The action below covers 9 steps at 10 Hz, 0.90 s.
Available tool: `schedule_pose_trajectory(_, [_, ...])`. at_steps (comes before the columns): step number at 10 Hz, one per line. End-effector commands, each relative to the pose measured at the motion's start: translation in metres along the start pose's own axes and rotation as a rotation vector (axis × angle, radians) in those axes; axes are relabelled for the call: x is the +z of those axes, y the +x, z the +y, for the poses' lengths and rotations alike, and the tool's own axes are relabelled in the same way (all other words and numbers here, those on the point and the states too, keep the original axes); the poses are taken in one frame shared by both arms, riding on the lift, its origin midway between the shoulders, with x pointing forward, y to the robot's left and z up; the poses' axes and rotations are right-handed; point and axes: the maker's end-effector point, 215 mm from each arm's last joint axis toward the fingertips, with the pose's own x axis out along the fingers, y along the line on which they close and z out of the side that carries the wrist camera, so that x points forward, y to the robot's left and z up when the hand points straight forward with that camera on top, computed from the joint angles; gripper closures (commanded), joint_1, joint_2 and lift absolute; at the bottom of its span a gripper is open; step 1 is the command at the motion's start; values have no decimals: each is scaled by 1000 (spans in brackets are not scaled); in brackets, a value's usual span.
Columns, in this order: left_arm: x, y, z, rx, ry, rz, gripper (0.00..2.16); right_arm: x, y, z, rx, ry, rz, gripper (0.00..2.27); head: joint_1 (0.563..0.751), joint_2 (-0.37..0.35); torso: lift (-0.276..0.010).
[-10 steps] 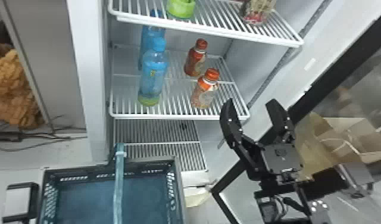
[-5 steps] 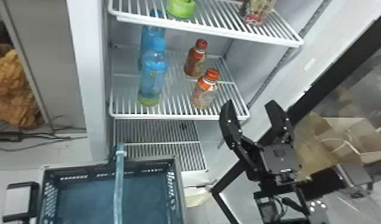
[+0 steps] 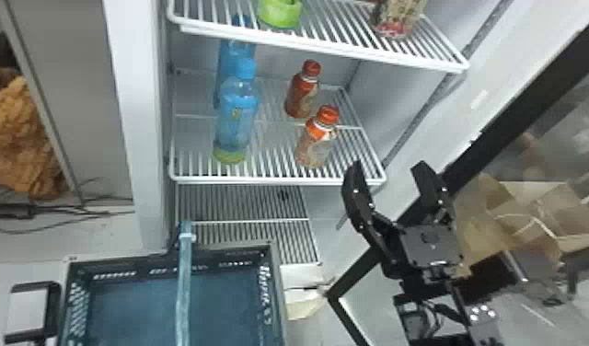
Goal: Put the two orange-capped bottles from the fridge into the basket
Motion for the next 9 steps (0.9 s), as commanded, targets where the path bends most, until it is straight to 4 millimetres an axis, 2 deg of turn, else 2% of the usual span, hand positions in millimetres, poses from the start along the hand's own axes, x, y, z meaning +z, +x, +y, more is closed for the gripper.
schedule_pose_trajectory(1, [0, 0, 0, -1, -1, -1, 1200, -14, 3, -8, -12, -10, 15, 98, 695, -350, -235])
schedule_pose_trajectory(9, [-1, 1, 0, -2, -4, 0, 1200, -93, 46, -35, -11, -126, 87, 93, 695, -350, -235])
